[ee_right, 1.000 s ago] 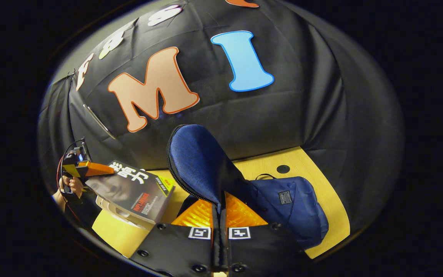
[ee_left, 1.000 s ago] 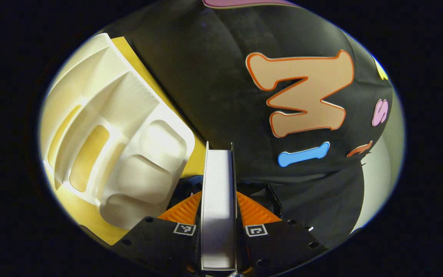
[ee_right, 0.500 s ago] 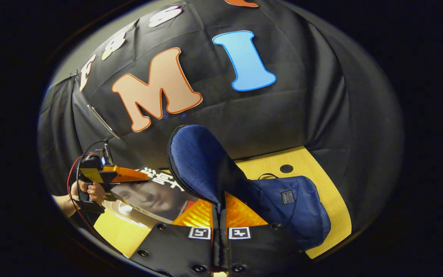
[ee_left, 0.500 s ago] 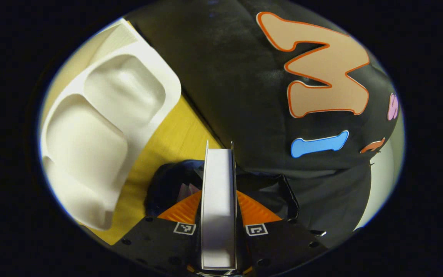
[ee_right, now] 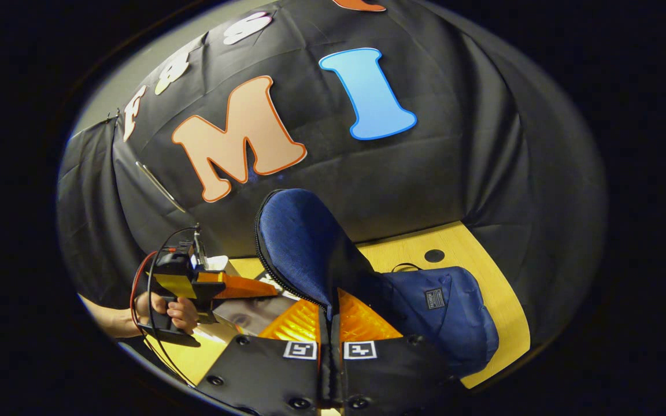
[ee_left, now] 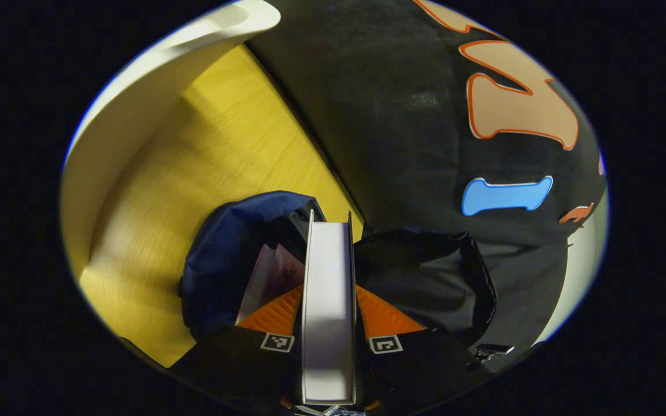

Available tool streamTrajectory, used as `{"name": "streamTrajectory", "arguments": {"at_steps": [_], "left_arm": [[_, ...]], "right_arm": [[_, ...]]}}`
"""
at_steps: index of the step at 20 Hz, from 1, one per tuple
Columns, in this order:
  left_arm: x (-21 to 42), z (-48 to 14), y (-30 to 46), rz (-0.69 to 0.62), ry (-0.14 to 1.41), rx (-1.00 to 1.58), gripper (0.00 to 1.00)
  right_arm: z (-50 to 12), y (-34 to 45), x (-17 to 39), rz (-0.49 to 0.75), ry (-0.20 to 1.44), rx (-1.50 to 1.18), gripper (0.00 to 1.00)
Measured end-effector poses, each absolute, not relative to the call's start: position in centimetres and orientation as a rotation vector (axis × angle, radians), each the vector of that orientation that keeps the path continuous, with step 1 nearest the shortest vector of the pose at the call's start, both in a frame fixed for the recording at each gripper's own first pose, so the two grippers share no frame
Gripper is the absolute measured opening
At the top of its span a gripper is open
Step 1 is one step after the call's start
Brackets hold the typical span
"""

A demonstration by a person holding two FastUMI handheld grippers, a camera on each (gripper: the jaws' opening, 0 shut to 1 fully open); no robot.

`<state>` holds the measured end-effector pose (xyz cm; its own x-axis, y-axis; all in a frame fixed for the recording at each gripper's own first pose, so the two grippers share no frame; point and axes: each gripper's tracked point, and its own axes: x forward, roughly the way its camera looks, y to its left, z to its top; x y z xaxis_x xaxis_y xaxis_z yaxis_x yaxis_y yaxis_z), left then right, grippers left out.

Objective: Open the schoolbag, grab two books from the bookshelf and put them into the schoolbag.

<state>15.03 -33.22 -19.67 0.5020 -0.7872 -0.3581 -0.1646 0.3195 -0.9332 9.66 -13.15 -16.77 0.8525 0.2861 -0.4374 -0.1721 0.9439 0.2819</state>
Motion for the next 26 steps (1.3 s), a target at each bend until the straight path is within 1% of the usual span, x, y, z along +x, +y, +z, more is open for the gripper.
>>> {"name": "streamTrajectory", "arguments": {"at_steps": [1,2,3,4,5,7,8,9,10,11,12,15,16,17,18,19,20,21,22,23,24,25,26], "left_arm": [[14.9,-19.8,-33.8,-0.518,1.001,-1.218,0.33],[14.7,-19.9,-34.6,-0.518,1.01,-1.235,0.34],[14.5,-20.1,-35.3,-0.517,1.016,-1.251,0.3],[14.5,-20.3,-36.2,-0.52,1.017,-1.256,0.33],[14.4,-20.4,-36.9,-0.525,1.011,-1.258,0.33],[14.3,-20.5,-38.6,-0.54,1.016,-1.257,0.33],[14.4,-20.4,-39.5,-0.536,1.018,-1.267,0.33],[14.4,-20.4,-40.1,-0.536,1.02,-1.272,0.33],[14.5,-20.8,-40.7,-0.534,1.023,-1.286,0.33],[14.4,-21.3,-41.0,-0.531,1.037,-1.296,0.33],[14.3,-21.7,-41.5,-0.517,1.048,-1.308,0.33],[14.0,-22.5,-42.6,-0.506,1.071,-1.342,0.33],[14.0,-22.8,-43.2,-0.499,1.081,-1.346,0.34],[13.8,-22.9,-43.5,-0.492,1.098,-1.354,0.34],[13.5,-23.0,-43.7,-0.491,1.115,-1.353,0.36],[13.3,-23.4,-43.6,-0.469,1.126,-1.336,0.35],[13.3,-23.8,-43.7,-0.454,1.139,-1.316,0.37],[13.1,-23.9,-43.7,-0.447,1.151,-1.304,0.43],[13.0,-24.4,-43.5,-0.427,1.167,-1.275,0.42],[12.6,-24.9,-43.3,-0.413,1.192,-1.23,0.46],[11.9,-25.4,-43.1,-0.417,1.23,-1.145,0.55],[11.3,-25.6,-42.9,-0.445,1.252,-1.039,0.65],[11.0,-25.6,-42.5,-0.459,1.25,-0.951,0.67]], "right_arm": [[-16.8,-13.1,9.6,0.249,0.495,0.237,0.06],[-16.8,-13.0,9.6,0.255,0.495,0.237,0.06],[-16.9,-13.1,9.6,0.259,0.494,0.235,0.03],[-16.9,-13.0,9.5,0.266,0.493,0.235,0.07],[-16.8,-13.0,9.6,0.268,0.492,0.235,0.03],[-16.6,-13.1,9.5,0.274,0.487,0.232,0.03],[-16.5,-13.1,9.6,0.275,0.485,0.232,0.07],[-16.3,-13.1,9.5,0.277,0.481,0.233,0.07],[-16.3,-13.1,9.6,0.276,0.478,0.237,0.03],[-16.4,-12.9,9.6,0.277,0.478,0.241,0.03],[-16.4,-12.9,9.5,0.277,0.478,0.244,0.07],[-16.3,-12.7,9.6,0.277,0.476,0.242,0.06],[-16.3,-12.7,9.7,0.274,0.476,0.246,0.03],[-16.3,-12.7,9.8,0.274,0.476,0.25,0.03],[-16.4,-12.7,9.8,0.273,0.477,0.25,0.03],[-16.5,-12.9,9.8,0.271,0.477,0.249,0.06],[-16.4,-13.0,9.8,0.268,0.478,0.246,0.03],[-16.5,-13.1,9.8,0.267,0.481,0.248,0.03],[-16.5,-13.2,9.8,0.265,0.482,0.25,0.03],[-16.7,-13.4,9.8,0.261,0.484,0.248,0.04],[-16.7,-13.5,9.9,0.258,0.486,0.25,0.06],[-16.8,-13.6,9.9,0.255,0.486,0.253,0.03],[-17.1,-13.6,9.8,0.253,0.492,0.252,0.06]]}}
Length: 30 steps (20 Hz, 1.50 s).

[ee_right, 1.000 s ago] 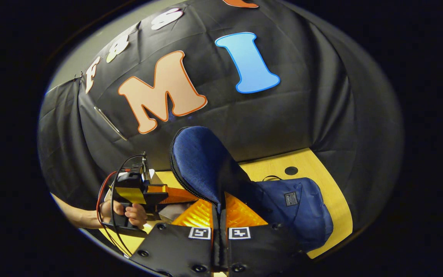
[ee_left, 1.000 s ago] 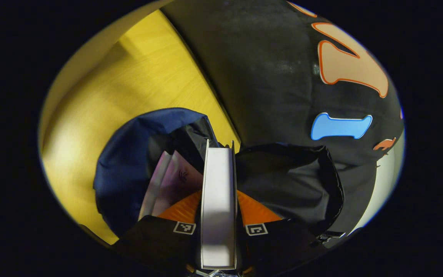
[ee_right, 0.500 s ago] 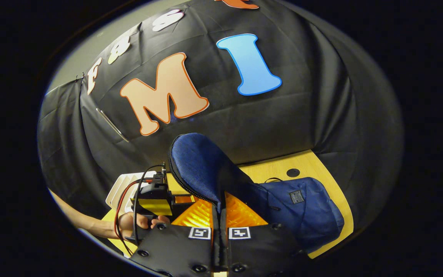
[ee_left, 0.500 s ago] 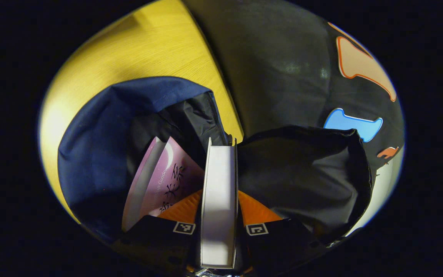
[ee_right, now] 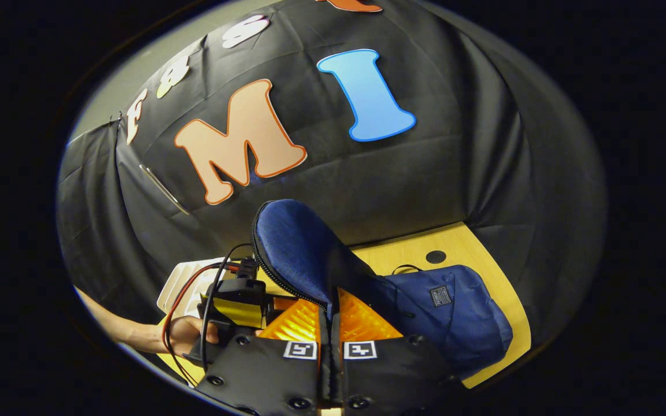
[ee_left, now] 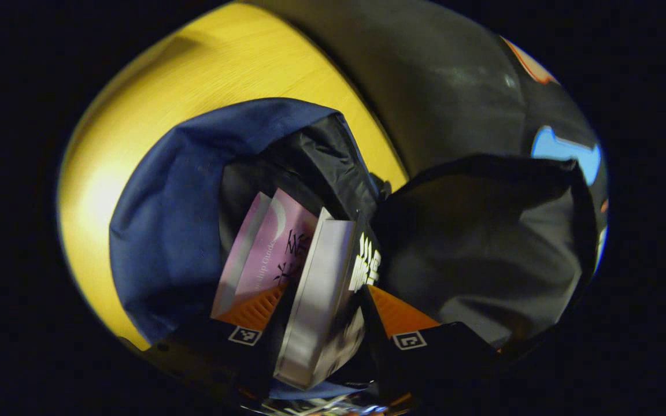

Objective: Open the schoolbag, grab two books from the bookshelf and put them into the schoolbag.

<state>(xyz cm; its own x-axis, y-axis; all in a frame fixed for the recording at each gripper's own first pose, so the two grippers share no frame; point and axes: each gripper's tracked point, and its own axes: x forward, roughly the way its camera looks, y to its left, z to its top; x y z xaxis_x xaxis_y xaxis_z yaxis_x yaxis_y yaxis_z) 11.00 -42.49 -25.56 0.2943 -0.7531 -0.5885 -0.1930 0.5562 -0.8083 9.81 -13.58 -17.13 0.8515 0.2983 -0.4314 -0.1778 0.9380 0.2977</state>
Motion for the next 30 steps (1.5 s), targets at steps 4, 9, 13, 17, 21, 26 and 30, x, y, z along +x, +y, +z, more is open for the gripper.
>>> {"name": "streamTrajectory", "arguments": {"at_steps": [4,9,13,17,21,26,30], "left_arm": [[11.1,-24.9,-39.9,-0.471,1.179,-0.635,0.76],[12.5,-23.6,-34.9,-0.454,1.041,-0.448,0.78],[14.0,-20.8,-29.8,-0.422,0.898,-0.341,0.8],[15.3,-17.0,-23.8,-0.376,0.71,-0.167,0.87],[14.7,-11.6,-18.1,-0.337,0.501,-0.045,0.88],[11.8,-6.8,-12.4,-0.263,0.331,0.024,0.92],[9.0,-4.4,-9.2,-0.243,0.274,0.001,0.93]], "right_arm": [[-17.9,-13.1,9.5,0.256,0.505,0.252,0.06],[-18.1,-12.9,9.1,0.253,0.505,0.25,0.03],[-18.6,-12.6,8.7,0.241,0.516,0.258,0.06],[-19.4,-11.9,8.1,0.246,0.526,0.223,0.03],[-20.3,-11.1,7.5,0.238,0.544,0.198,0.03],[-21.5,-10.0,6.5,0.204,0.558,0.167,0.04],[-22.7,-8.3,5.0,0.216,0.601,0.07,0.12]]}}
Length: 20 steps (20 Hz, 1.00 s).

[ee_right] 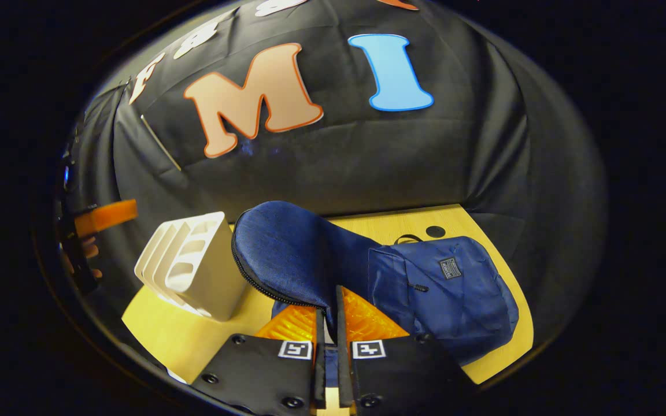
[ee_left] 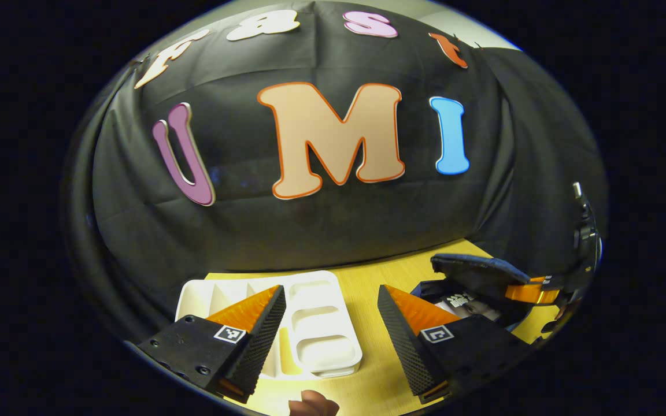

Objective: Open the schoolbag, grab two books from the bookshelf and put them into the schoolbag.

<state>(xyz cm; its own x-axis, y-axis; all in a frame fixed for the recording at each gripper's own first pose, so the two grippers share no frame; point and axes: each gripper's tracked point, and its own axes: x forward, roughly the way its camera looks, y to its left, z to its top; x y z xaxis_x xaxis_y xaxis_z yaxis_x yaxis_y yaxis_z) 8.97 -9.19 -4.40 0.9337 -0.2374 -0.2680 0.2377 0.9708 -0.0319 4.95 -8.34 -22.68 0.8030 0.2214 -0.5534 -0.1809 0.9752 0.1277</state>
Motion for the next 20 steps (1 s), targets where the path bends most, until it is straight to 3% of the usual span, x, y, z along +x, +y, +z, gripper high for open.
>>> {"name": "streamTrajectory", "arguments": {"at_steps": [1,3,7,20], "left_arm": [[8.2,-4.2,-8.5,-0.238,0.272,-0.003,0.93],[7.3,-3.9,-6.8,-0.21,0.256,0.0,0.93],[4.7,-4.5,-5.9,-0.218,0.265,-0.044,0.93],[-1.3,2.1,-2.7,-0.16,0.12,-0.032,0.94]], "right_arm": [[-23.1,-8.0,4.4,0.218,0.619,0.055,0.13],[-23.4,-7.0,3.0,0.233,0.64,0.044,0.29],[-21.9,-5.0,0.5,0.229,0.622,0.115,0.98],[-2.9,-1.0,-2.8,0.218,0.248,0.008,1.0]]}}
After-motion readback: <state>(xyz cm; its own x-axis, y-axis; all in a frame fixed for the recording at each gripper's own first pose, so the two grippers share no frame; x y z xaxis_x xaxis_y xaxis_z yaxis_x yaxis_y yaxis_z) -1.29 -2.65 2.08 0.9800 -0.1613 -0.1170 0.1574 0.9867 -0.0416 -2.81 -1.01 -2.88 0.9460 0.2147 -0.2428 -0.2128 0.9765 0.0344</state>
